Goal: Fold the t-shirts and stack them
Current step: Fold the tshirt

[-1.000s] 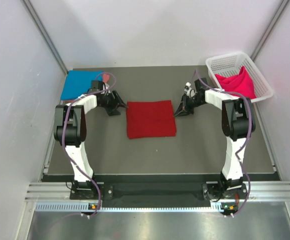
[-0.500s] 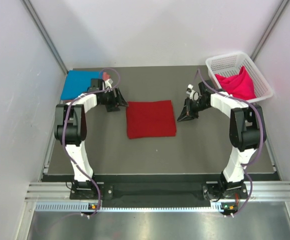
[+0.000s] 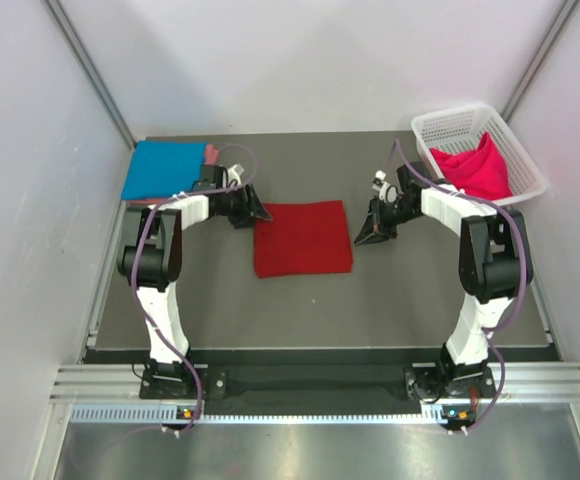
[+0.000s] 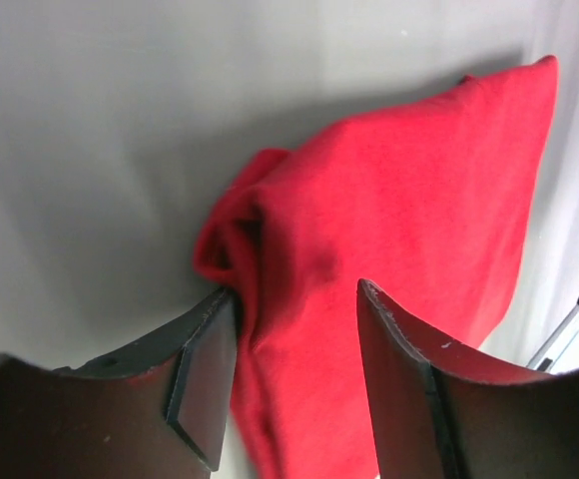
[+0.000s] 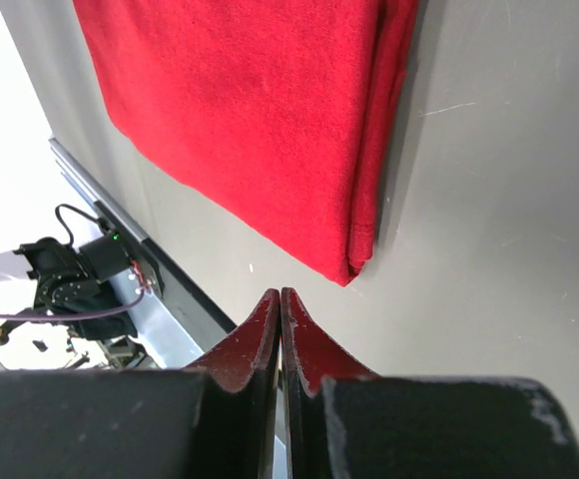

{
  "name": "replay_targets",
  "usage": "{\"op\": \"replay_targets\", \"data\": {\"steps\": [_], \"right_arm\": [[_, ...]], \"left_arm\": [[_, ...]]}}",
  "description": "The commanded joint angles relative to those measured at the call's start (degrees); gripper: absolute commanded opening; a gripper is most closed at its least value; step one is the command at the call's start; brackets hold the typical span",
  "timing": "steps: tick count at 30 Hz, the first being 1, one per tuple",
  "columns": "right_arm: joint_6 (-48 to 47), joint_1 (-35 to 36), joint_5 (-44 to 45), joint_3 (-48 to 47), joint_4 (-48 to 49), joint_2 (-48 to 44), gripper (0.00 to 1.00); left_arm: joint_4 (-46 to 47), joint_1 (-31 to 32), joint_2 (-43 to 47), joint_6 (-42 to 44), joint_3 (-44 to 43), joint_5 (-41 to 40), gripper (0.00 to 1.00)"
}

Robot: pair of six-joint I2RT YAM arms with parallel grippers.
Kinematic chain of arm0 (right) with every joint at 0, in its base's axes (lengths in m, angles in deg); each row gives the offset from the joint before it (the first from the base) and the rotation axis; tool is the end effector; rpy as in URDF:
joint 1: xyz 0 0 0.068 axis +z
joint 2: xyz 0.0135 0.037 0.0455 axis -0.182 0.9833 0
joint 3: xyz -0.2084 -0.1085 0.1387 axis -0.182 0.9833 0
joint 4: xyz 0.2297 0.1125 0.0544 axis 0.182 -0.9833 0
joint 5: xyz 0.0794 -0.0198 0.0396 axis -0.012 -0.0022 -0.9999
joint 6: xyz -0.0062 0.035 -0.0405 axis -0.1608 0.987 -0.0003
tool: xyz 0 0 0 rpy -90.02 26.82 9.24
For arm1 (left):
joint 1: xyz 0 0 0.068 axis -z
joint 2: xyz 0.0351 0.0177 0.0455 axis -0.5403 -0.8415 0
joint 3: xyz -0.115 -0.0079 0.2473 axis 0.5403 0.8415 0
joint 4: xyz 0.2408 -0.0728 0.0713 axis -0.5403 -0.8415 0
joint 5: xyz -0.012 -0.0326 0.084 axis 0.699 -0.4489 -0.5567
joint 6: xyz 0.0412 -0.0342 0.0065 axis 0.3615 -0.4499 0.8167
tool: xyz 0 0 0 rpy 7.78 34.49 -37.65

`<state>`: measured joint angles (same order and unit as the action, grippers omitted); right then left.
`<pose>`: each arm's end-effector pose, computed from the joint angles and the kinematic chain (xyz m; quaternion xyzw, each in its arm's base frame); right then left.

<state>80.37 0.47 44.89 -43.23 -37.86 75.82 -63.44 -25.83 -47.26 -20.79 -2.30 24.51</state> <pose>0.3571 0.0943 0.1842 -0.0169 0.9170 0.3941 0.0601 0.4181 -0.0710 0.1473 -0.0453 0.9063 -0.3587 0.2187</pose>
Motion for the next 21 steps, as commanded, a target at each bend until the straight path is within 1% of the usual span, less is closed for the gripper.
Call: {"op": "replay_targets", "data": {"steps": [1, 3, 5, 6, 8, 9, 11, 12, 14, 17, 21], "right_arm": [[-0.93, -0.15, -1.65, -0.75, 2.27, -2.12, 0.02], [-0.85, -0.24, -1.65, -0.4, 2.36, -2.3, 0.02], [-0.85, -0.24, -1.74, -0.23, 2.45, -2.73, 0.02], [-0.67, -0.24, -1.74, -0.05, 2.71, -2.82, 0.02], [-0.58, -0.24, -1.65, 0.3, 2.8, -3.18, 0.02], [-0.58, -0.24, -1.56, 0.74, 2.72, -3.35, 0.02], [-0.15, -0.15, -1.47, 1.35, 2.89, -4.05, 0.02], [0.12, -0.24, -1.65, 2.05, 2.89, -4.32, 0.02], [0.3, -0.24, -1.65, 2.58, 2.98, -5.28, 0.02], [1.26, -0.06, -1.47, 4.25, 3.15, -7.3, 0.02], [3.02, 0.9, -0.77, 7.24, 3.33, -10.9, 0.02]], "left_arm": [[1.41, 2.09, 0.03, -3.62, 2.55, -4.91, 0.55], [1.41, 2.44, -0.23, -5.04, 3.52, -7.9, 0.54], [0.71, 2.79, -1.37, -5.48, 3.44, -10.0, 0.51], [0.53, 2.88, -1.64, -5.48, 3.35, -10.89, 0.43], [0.01, 3.32, -2.25, -4.96, 2.91, -12.21, 0.31], [-0.43, 3.5, -2.26, -4.69, 2.3, -14.74, 0.18], [-0.35, 3.76, -2.17, -3.73, 1.77, -15.9, 0.03], [-0.7, 3.85, -2.17, -3.46, 1.16, -16.87, 0.0], [-0.87, 4.28, -1.2, -2.32, 0.63, -17.75, 0.0], [-1.93, 5.86, 2.31, 0.49, -0.16, -21.96, 0.0], [-5.61, 8.15, 6.97, 4.09, -3.31, -30.22, 0.0]]}}
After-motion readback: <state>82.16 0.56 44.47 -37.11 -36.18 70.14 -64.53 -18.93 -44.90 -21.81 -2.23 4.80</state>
